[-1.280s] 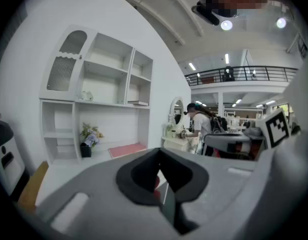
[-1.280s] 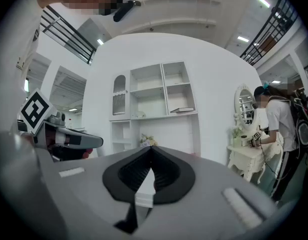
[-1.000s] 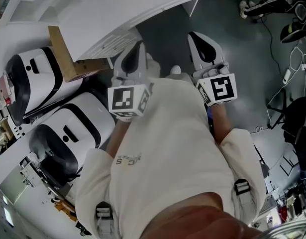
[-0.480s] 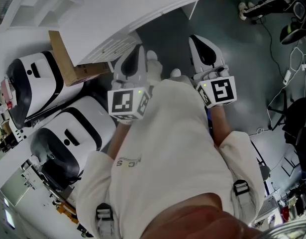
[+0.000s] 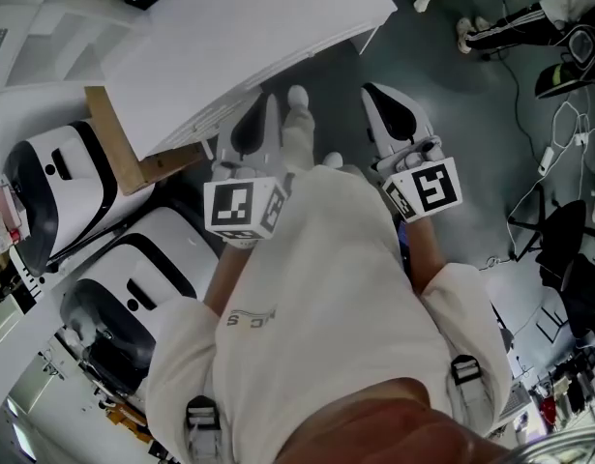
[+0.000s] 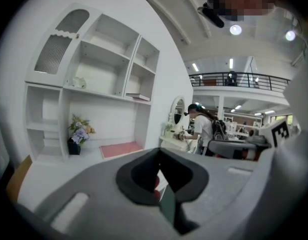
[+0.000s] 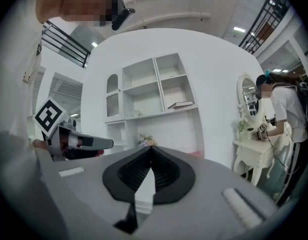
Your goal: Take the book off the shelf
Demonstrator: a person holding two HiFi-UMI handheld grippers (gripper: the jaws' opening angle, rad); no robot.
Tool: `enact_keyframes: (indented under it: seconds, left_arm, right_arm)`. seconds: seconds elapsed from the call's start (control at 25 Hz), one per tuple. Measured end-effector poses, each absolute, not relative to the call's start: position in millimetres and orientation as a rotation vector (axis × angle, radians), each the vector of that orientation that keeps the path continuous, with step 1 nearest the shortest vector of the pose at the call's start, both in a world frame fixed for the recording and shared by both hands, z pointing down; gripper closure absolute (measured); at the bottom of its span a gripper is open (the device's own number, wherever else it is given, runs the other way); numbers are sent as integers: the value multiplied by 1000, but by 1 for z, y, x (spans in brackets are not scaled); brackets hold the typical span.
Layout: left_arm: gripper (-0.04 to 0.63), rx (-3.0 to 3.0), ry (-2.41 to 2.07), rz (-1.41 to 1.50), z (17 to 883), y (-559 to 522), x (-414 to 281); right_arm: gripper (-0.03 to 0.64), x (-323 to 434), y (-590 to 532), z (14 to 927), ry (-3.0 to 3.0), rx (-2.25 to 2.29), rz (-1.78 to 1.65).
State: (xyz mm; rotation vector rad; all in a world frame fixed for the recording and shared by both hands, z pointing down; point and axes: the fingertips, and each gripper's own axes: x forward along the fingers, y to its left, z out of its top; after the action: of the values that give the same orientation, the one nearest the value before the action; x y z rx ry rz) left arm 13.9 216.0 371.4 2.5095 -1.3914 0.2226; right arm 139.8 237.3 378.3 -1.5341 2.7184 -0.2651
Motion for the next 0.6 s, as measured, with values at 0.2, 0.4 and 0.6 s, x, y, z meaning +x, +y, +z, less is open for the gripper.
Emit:
enact_keyframes:
  seconds: [0.2, 0.4, 0.6]
  left_arm:
    - [598, 2530, -1355, 229, 365, 128, 12]
    - [598, 2571, -1298, 212, 345, 42, 8]
    - [598, 2578, -1266, 181, 339, -30, -9]
  right_arm:
    - [621, 138, 158, 367, 2690, -1614, -215]
    - [620, 126, 72, 345, 2667, -1671, -154]
    - [620, 107, 1, 337, 2647, -1701, -128]
